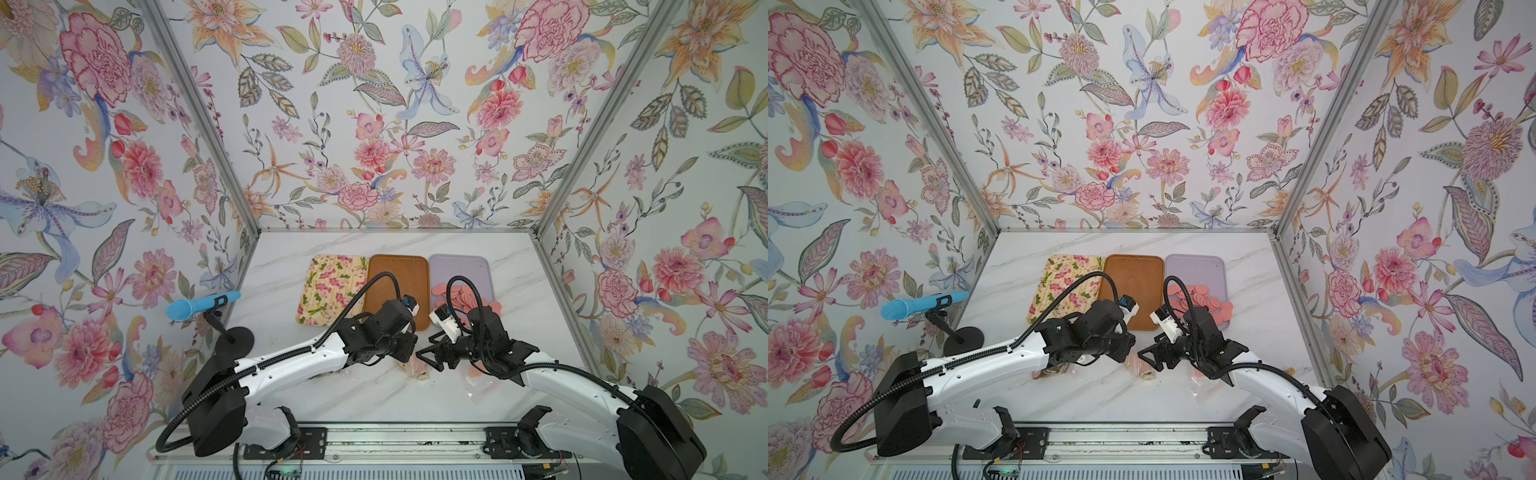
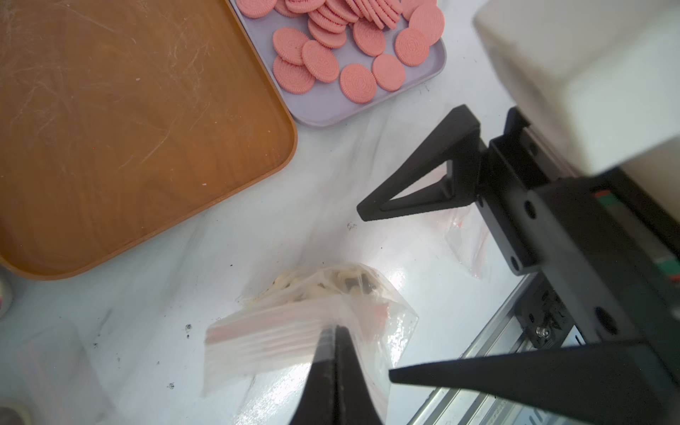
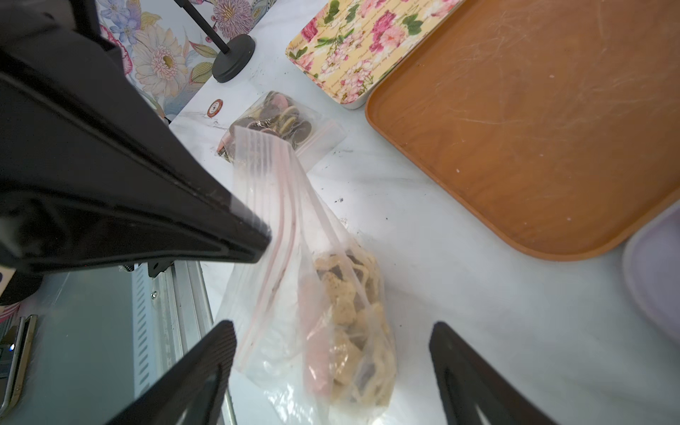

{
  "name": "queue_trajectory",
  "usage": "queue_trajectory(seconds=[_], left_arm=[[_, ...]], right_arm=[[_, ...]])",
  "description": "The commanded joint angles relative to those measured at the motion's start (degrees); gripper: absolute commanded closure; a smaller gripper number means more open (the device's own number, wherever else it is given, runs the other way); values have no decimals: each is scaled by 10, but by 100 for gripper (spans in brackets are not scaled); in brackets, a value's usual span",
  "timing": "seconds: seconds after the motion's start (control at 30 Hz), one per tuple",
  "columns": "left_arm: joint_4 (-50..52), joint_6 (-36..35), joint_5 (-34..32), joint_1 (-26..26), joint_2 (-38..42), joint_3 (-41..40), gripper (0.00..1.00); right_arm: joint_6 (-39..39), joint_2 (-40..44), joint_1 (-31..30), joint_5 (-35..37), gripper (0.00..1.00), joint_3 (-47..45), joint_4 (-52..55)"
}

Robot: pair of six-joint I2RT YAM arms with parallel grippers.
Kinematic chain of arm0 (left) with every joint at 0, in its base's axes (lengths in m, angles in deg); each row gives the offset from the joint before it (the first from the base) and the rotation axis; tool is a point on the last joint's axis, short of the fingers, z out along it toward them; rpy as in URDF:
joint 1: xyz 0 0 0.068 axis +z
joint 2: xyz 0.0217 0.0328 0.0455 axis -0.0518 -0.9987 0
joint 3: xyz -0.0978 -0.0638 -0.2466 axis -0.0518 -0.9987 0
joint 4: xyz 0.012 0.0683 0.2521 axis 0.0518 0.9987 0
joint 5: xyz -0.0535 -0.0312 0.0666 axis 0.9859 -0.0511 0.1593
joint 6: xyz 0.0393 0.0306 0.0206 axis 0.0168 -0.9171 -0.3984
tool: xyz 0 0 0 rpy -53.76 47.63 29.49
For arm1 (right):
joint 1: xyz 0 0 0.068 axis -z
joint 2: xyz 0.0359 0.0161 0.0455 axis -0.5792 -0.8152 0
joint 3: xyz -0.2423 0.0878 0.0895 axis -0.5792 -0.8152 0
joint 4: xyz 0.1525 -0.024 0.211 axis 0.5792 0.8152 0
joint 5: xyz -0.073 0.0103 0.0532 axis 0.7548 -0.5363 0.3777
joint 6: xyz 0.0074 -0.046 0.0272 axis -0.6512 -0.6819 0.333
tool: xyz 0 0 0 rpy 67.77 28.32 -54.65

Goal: Pour cookies out of the ziploc bag
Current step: Open the ziploc bag at the center of the board.

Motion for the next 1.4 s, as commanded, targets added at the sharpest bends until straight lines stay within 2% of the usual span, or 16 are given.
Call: queue_trajectory(seconds=[0.0, 0.1, 0.3, 0.5, 0.7, 0.87, 1.0, 1.13, 1.2, 1.3, 1.37], left_arm=[[4, -13, 4, 7, 3, 19, 100], [-3, -9, 9, 7, 0, 19, 100], [9, -10, -4, 7, 0, 24, 100], [10, -9, -12, 7, -2, 20, 100], [13, -12, -18, 8, -4, 23, 100], [16, -13, -24, 10, -3, 23, 100], [16, -14, -25, 11, -3, 23, 100], [14, -16, -26, 10, -2, 20, 100], [11, -21, -30, 11, 1, 17, 92], [-12, -35, -45, 10, 28, -5, 63], [-47, -62, -64, 10, 65, -44, 54]], right_arm=[[-24, -14, -14, 1, 14, 12, -33], [-33, -31, -19, -4, 15, 15, -46], [-36, -42, -26, -8, 28, 17, -55], [-39, -36, -26, -9, 49, 19, -45], [-39, -33, -27, -11, 60, 22, -37], [-39, -35, -28, -13, 76, 26, -34], [-38, -36, -28, -10, 100, 26, -34], [-35, -35, -28, -6, 100, 26, -35], [-32, -35, -28, -4, 100, 25, -36], [-19, -36, -23, -9, 100, 21, -47], [-9, -40, -14, -22, 100, 16, -58]])
